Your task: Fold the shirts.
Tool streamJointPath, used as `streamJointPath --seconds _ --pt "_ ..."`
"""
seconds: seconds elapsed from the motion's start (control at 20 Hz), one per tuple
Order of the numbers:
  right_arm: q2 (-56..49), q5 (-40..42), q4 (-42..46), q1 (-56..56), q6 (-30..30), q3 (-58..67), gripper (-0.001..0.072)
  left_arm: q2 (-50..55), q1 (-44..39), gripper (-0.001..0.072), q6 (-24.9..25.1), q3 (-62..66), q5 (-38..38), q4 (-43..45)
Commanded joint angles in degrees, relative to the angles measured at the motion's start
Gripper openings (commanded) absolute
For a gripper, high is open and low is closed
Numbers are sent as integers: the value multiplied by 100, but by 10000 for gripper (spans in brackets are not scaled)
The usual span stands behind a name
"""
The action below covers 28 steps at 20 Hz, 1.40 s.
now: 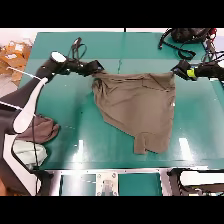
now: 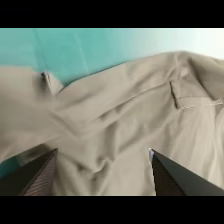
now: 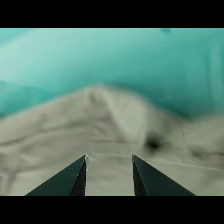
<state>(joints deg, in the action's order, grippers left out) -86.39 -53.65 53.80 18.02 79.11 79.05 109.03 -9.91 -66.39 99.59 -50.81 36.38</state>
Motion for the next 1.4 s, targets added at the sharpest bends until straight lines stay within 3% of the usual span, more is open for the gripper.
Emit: streamJointPath --seconds 0.0,0.1,0.25,0.4,0.6,0.8,0.85,0.95,1.0,1.2,1.35 --pt "153 -896 820 487 201 55 327 103 616 656 0 490 -1508 -33" --pt "529 -1504 1003 883 304 -315 281 103 1110 656 -122 682 -2326 -28" --pt "1471 -1814 1576 1244 778 -1698 295 103 1606 655 -122 664 -2841 87" --pt "2483 -2046 2149 1279 1410 -3226 444 105 1757 655 -101 664 -3051 101" --pt "2949 -1919 1462 1139 1397 -4841 452 103 1746 656 -59 664 -3320 227" --pt "2848 -1025 675 778 1169 -5438 445 105 1746 656 -72 664 -3731 601" --pt "2776 -885 573 726 1126 -5425 389 105 1746 655 -114 664 -3790 629" --pt "2529 -702 245 695 704 -5348 105 105 1746 655 -221 662 -3971 656" --pt "2367 -682 214 697 533 -5233 16 103 1746 656 -289 662 -4059 656" --pt "1716 -527 258 708 417 -4236 16 70 1606 655 -560 271 -4269 710" --pt "1412 -507 258 669 415 -3668 16 44 1040 655 -555 -673 -4068 745"
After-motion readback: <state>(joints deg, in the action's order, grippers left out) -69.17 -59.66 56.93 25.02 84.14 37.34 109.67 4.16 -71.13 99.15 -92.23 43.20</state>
